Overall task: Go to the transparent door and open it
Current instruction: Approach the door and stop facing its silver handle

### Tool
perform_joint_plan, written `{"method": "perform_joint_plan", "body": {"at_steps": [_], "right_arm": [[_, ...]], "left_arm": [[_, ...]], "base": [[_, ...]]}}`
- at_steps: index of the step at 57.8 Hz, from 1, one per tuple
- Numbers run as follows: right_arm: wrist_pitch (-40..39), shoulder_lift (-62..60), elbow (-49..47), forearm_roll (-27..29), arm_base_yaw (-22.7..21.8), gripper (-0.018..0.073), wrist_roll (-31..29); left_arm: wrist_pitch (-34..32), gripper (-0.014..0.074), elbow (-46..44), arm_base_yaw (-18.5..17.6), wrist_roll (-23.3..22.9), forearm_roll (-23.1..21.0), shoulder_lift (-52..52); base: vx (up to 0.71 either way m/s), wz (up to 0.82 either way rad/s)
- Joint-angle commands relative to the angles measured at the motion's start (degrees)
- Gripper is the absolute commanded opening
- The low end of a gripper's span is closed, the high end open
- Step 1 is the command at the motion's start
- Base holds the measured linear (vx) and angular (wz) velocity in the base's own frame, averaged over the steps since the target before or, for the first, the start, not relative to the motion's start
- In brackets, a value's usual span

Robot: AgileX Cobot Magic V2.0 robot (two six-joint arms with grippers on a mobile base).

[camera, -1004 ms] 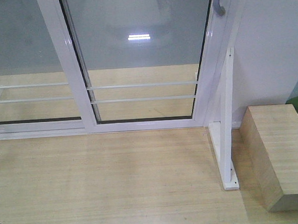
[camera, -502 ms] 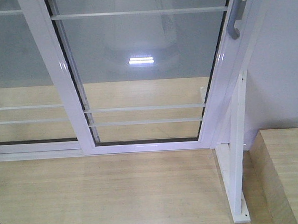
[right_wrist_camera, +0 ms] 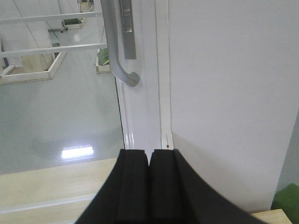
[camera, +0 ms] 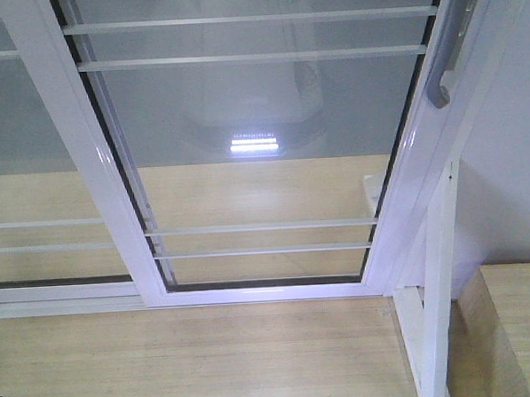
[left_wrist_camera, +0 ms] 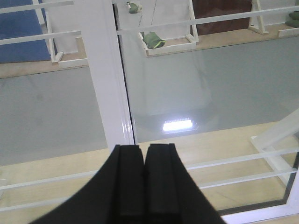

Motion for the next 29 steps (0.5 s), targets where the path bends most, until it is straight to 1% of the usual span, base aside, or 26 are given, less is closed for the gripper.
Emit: {"method": "perform_joint_plan", "body": {"at_steps": [1, 29], "right_arm": [[-4.6, -0.8, 0.7, -0.4, -0.1, -0.0008, -0.2], [-4.6, -0.8, 0.7, -0.4, -0.1, -0.0008, -0.2]], "left_arm": [[-4.4, -0.0006, 1.3, 0.2, -0.3, -0.6, -0.7], [-4.3, -0.0006, 1.3, 0.2, -0.3, -0.6, -0.7]], "base": [[0.16, 0.01], [0.11, 0.0]]}}
